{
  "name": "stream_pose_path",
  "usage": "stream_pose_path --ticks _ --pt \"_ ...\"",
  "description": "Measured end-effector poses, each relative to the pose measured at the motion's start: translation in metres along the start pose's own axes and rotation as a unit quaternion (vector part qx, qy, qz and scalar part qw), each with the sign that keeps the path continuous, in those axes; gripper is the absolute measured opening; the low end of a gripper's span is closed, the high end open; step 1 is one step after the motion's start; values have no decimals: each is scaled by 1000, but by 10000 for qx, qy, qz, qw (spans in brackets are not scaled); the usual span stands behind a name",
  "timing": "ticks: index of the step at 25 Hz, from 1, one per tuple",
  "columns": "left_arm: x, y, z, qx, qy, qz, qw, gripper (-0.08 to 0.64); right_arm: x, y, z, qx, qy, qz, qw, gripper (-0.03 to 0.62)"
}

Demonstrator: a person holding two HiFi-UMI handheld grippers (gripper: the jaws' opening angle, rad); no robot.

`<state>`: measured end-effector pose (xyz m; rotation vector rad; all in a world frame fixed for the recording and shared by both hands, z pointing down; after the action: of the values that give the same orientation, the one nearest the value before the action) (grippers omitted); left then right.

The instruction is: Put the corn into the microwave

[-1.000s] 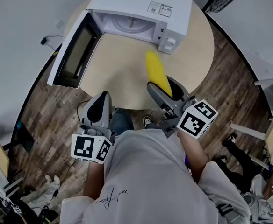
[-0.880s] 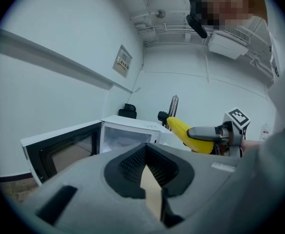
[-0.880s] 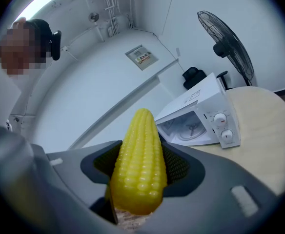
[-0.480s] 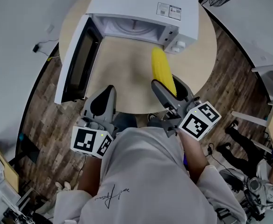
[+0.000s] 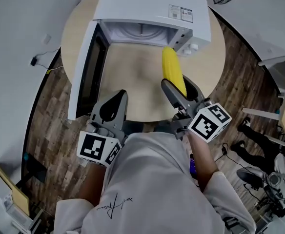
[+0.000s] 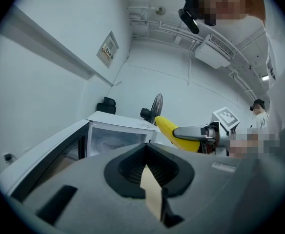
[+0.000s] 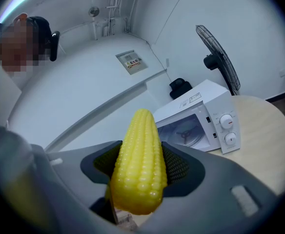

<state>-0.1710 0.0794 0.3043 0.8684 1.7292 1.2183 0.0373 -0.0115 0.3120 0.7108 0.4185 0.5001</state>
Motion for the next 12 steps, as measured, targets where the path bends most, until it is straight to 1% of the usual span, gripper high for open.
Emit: stream_pose_path --ticks 6,12 --pt "2 2 -8 -16 318 -15 9995 -9 -13 -3 2 180 238 209 9993 265" --pt "-13 6 -18 71 411 -110 9991 -9 -21 -2 12 197 400 306 9985 265"
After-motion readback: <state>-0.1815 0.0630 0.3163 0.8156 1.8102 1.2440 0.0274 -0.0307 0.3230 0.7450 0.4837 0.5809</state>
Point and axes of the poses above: the fingertips, and each gripper's own axes: x backward along the fingers, z to its right, y out of its underside, the point moved 8 cm from there along x, backward along the fingers, and after that the axes turned 5 degrees about -x, right-handed, at the moved point
